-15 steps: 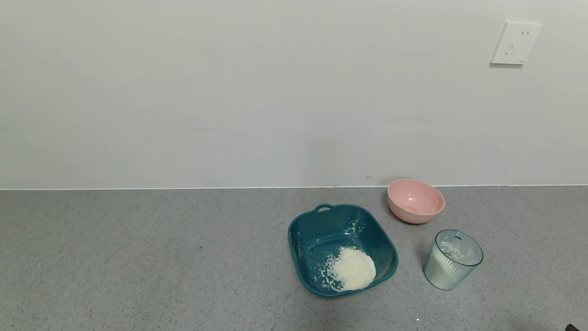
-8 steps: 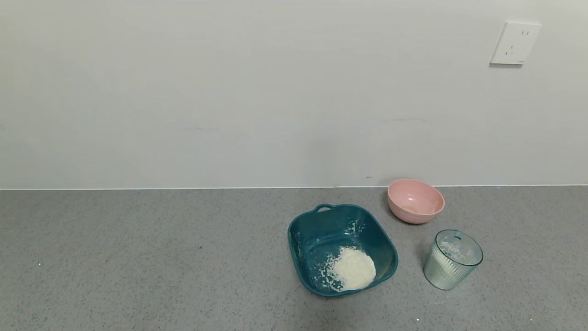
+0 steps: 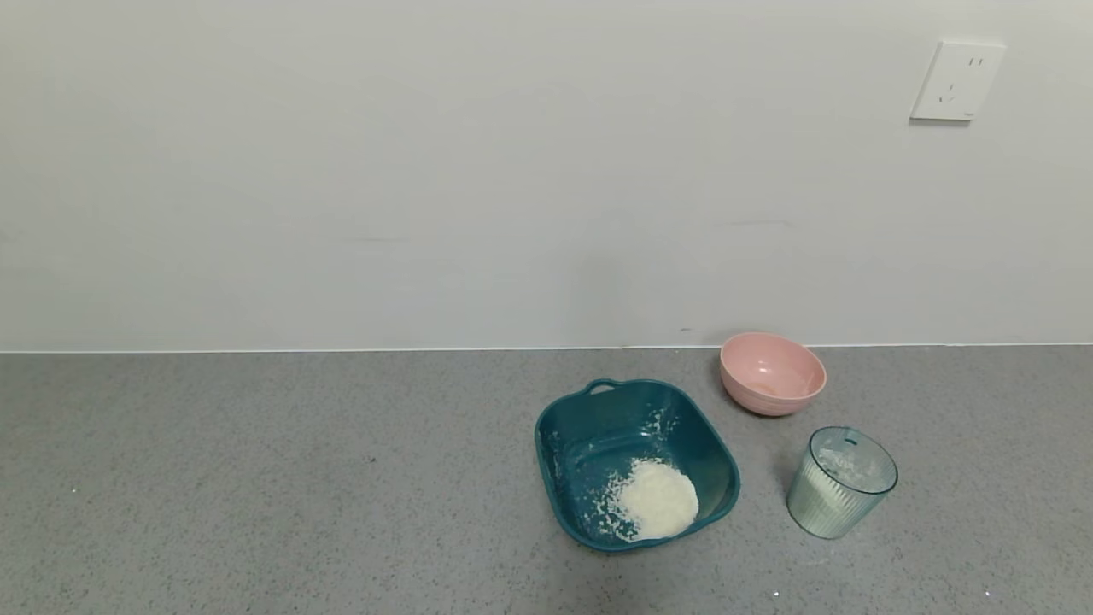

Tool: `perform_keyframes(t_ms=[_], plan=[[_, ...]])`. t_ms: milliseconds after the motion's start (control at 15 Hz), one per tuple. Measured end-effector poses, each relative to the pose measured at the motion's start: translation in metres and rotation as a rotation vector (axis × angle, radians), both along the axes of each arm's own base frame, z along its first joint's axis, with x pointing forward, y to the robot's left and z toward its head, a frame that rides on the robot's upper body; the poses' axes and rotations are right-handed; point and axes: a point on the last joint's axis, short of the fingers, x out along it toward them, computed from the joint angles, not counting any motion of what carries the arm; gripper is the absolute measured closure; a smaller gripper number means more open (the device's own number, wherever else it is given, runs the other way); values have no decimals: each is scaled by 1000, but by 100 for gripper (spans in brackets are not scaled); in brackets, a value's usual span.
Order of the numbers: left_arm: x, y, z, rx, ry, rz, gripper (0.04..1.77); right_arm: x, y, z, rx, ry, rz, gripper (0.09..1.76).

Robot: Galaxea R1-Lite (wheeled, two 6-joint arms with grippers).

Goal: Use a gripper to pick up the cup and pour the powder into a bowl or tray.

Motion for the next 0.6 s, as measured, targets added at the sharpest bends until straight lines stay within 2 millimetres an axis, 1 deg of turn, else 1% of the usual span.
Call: perform_keyframes(t_ms=[200,400,600], plan=[[0,0,0,0,0,0,9,-7,0,-4,-56,-53,8,15],[0,0,0,0,0,0,9,-9,0,-16,-63,20,14,15],[0,0,0,0,0,0,9,-10,0,-16,-26,13,12,15]])
